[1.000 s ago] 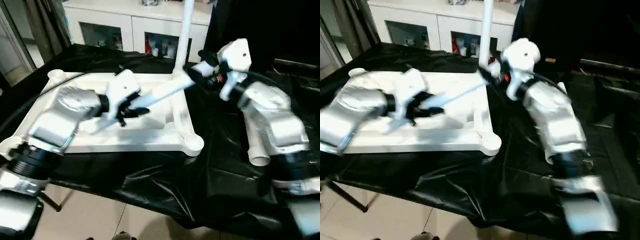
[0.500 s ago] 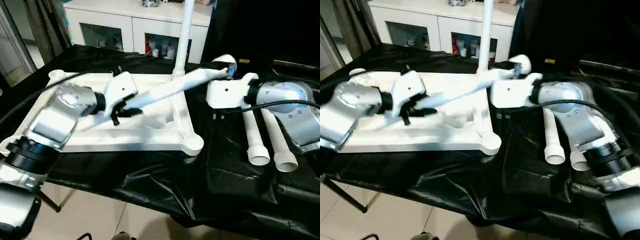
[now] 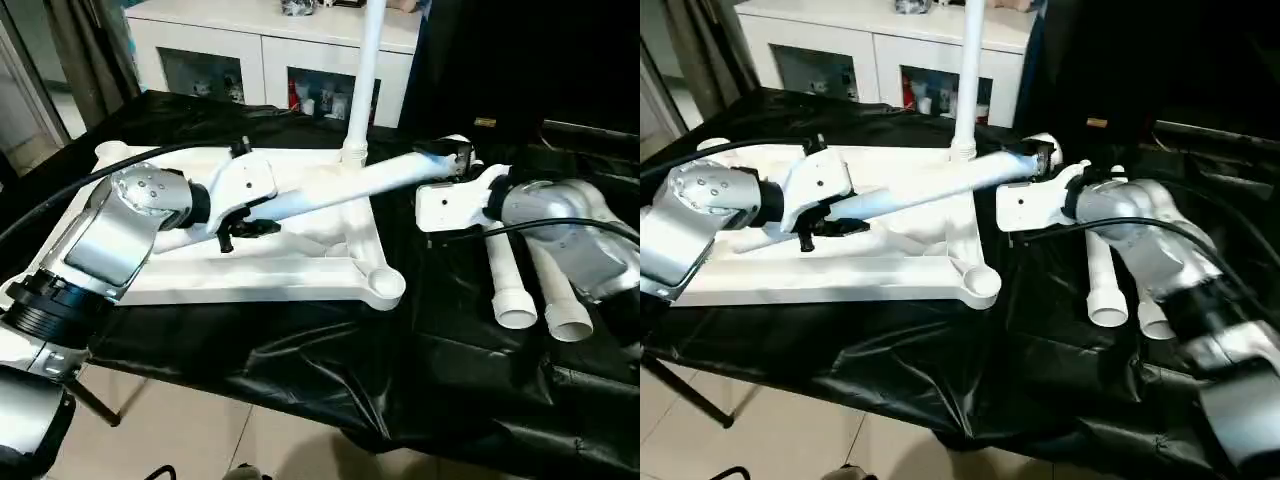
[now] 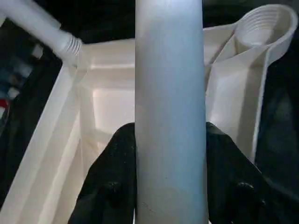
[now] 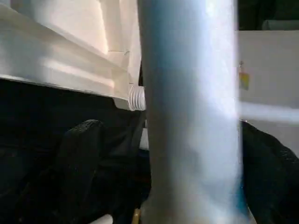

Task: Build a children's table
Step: Rotate table base

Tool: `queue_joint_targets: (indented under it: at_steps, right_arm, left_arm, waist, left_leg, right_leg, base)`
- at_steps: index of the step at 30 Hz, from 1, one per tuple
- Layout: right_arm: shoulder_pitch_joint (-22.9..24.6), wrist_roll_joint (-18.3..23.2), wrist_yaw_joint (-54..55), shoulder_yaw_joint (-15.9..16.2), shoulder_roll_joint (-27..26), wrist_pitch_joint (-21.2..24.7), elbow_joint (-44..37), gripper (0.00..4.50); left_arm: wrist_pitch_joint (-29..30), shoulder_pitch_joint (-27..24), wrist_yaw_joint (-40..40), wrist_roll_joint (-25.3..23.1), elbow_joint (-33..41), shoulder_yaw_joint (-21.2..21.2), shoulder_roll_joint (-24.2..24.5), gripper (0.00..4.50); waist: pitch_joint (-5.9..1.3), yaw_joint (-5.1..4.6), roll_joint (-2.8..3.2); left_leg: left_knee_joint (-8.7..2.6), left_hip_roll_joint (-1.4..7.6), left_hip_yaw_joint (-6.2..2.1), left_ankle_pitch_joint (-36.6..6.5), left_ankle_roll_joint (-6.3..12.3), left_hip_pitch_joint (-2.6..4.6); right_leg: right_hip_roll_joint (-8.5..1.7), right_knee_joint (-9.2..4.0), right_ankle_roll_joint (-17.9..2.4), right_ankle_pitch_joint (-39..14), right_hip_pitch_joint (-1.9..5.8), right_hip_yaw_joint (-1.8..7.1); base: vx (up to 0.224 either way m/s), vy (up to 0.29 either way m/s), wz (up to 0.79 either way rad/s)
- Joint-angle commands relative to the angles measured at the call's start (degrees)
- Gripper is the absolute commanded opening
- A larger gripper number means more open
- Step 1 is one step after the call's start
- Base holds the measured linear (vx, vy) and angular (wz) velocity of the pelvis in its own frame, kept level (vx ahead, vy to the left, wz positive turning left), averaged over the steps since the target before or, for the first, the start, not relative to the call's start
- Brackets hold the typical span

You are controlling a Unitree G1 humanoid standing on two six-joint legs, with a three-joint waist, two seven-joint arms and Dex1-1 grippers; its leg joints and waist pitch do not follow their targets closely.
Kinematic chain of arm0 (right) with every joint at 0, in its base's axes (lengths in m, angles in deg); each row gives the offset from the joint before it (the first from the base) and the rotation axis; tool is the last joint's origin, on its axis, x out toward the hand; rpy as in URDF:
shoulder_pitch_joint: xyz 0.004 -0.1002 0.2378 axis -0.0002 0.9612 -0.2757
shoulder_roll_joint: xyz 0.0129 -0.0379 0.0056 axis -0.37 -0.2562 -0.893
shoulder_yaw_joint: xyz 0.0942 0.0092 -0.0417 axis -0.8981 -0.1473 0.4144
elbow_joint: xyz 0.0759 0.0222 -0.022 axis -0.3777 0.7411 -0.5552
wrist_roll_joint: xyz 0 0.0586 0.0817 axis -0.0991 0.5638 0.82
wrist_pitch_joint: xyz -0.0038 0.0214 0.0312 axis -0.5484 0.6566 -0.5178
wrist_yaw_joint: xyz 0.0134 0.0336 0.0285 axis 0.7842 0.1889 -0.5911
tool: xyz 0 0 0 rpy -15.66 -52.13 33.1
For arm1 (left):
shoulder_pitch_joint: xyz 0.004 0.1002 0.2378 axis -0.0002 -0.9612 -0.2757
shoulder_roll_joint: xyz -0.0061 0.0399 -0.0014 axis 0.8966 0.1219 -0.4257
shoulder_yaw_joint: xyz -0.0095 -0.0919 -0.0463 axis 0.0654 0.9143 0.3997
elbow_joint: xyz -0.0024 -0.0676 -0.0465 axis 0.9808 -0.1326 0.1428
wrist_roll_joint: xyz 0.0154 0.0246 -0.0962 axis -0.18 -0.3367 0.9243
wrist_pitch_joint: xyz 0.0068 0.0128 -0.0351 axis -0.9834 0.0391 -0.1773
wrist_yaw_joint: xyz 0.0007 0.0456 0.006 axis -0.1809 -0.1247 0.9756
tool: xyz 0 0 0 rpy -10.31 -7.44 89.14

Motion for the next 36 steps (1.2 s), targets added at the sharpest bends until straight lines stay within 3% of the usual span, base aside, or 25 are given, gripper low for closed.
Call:
queue_joint_targets:
  at_steps: [1,4,5,10,23,26,28,36]
  right_arm:
    - [-1.0,-0.9,0.6,0.5,-0.2,-0.7,1.7,4.31]
    - [-0.8,-0.8,0.0,0.8,-0.8,-1.8,3.5,4.31]
    - [-0.7,-0.9,-0.2,0.8,-0.9,-1.9,3.9,4.04]
    - [-0.6,-0.3,-1.1,0.9,-1.4,-2.7,6.4,3.73]
    - [1.1,1.7,-5.1,0.1,-1.7,-2.9,6.8,2.59]
    - [1.2,2.0,-5.4,-0.2,-1.7,-2.8,6.5,2.26]
    - [1.3,2.2,-5.5,-0.4,-1.5,-2.9,6.5,2.15]
    - [2.0,2.6,-5.5,-0.9,-1.4,-2.8,6.8,1.95]
  left_arm:
    - [-0.6,1.3,-0.3,-0.6,1.1,-0.4,0.3,1.59]
    - [-1.4,1.7,-0.3,-1.8,1.0,-0.3,0.7,1.59]
    - [-1.5,1.8,-0.3,-2.0,1.0,-0.3,0.8,1.59]
    - [-2.0,2.0,-0.6,-2.8,1.5,0.0,0.8,1.59]
    - [-2.5,2.5,-1.9,-3.6,3.0,1.1,1.0,1.59]
    - [-4.7,2.9,1.2,-4.5,1.4,2.7,-0.2,1.59]
    - [-4.7,3.4,1.0,-3.9,0.3,3.4,-0.5,2.29]
    - [-4.2,4.0,0.2,-0.9,0.6,6.6,-0.8,2.86]
  waist:
    - [-4.16,-0.37,-0.50]
    - [-4.13,-0.61,-0.50]
    - [-4.15,-0.70,-0.48]
    - [-4.14,-1.18,-0.53]
    - [-4.15,-1.24,-0.22]
    - [-4.14,-1.28,-0.22]
    - [-4.17,-1.24,-0.16]
    - [-4.18,-1.17,-0.22]
  left_leg:
    - [-3.58,1.99,-1.19,-14.2,-0.82,1.26]
    - [-3.56,2.01,-1.20,-14.1,-0.61,1.19]
    - [-3.56,1.99,-1.24,-14.2,-0.59,1.16]
    - [-3.53,1.95,-1.22,-14.3,-0.44,1.10]
    - [-3.53,2.04,-1.22,-14.9,-0.21,1.27]
    - [-3.50,2.02,-1.25,-15.0,-0.10,1.17]
    - [-3.48,2.00,-1.23,-15.2,-0.23,1.26]
    - [-3.46,1.95,-1.22,-15.3,-0.17,1.27]
  right_leg:
    - [-3.26,-3.82,-10.9,-12.4,2.83,3.21]
    - [-3.20,-3.83,-10.8,-12.3,2.82,3.21]
    - [-3.21,-3.83,-10.7,-12.4,2.85,3.17]
    - [-3.17,-3.83,-11.1,-12.1,2.90,3.17]
    - [-3.11,-3.77,-12.1,-11.3,2.84,3.21]
    - [-3.09,-3.82,-12.0,-11.3,2.88,3.20]
    - [-3.11,-3.79,-12.0,-11.3,2.86,3.20]
    - [-3.10,-3.77,-12.5,-11.1,2.89,3.14]
  base:
    - [0.000,0.000,0.00]
    - [0.000,0.000,0.00]
    - [0.000,0.000,0.00]
    - [0.000,0.000,0.00]
    - [0.000,0.000,0.00]
    - [0.000,0.000,0.00]
    - [0.000,0.000,0.00]
    - [0.000,0.000,0.00]
